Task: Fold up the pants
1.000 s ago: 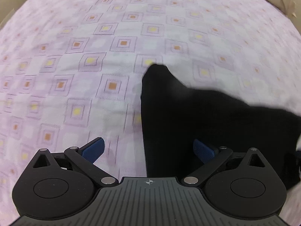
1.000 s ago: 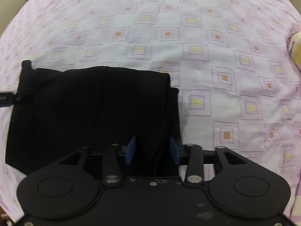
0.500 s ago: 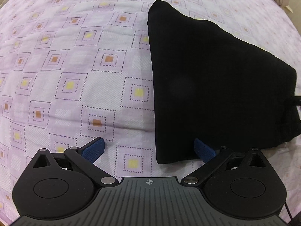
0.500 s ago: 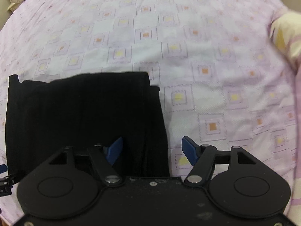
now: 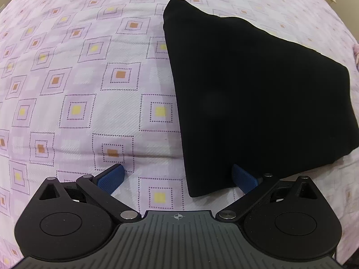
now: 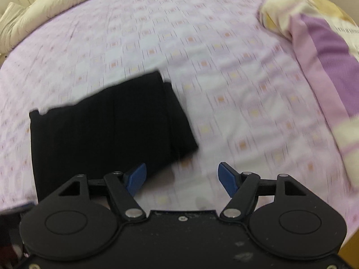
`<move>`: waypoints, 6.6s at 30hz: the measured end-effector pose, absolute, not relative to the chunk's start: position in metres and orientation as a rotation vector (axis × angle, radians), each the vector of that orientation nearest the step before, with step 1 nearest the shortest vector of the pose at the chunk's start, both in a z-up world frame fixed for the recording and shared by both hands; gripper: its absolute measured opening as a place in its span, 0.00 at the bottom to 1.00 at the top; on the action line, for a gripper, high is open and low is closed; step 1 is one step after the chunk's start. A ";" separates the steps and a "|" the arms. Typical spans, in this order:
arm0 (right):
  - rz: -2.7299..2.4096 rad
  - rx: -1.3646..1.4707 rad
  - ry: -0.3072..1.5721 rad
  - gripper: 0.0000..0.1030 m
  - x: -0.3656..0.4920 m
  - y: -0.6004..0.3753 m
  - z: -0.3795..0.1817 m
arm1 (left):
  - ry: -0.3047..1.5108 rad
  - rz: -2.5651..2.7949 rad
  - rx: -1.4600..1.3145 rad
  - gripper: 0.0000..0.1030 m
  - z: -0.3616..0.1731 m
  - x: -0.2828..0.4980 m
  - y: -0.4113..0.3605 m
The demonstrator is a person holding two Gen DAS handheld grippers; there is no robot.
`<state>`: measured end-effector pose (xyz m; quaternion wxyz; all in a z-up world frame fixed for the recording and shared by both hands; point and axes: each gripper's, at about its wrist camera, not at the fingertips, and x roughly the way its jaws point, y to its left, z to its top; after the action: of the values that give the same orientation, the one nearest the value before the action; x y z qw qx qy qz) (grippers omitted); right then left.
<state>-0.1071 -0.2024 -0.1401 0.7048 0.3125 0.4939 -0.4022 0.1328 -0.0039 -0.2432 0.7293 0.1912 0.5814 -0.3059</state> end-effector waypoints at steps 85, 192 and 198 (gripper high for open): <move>-0.314 0.698 1.101 0.99 -0.033 -0.321 -0.225 | 1.193 -0.636 0.443 0.26 -0.218 0.149 -0.087; -0.099 0.259 1.001 0.44 0.222 0.003 -0.096 | 1.135 -0.111 0.173 0.29 -0.104 0.267 0.198; -0.080 0.296 0.968 0.53 0.190 0.003 -0.059 | 1.125 -0.105 0.131 0.30 -0.066 0.227 0.190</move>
<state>0.1902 0.0034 -0.0588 0.8738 0.1416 0.4637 -0.0382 0.2274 0.1902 -0.0661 0.8427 0.0622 0.5325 -0.0497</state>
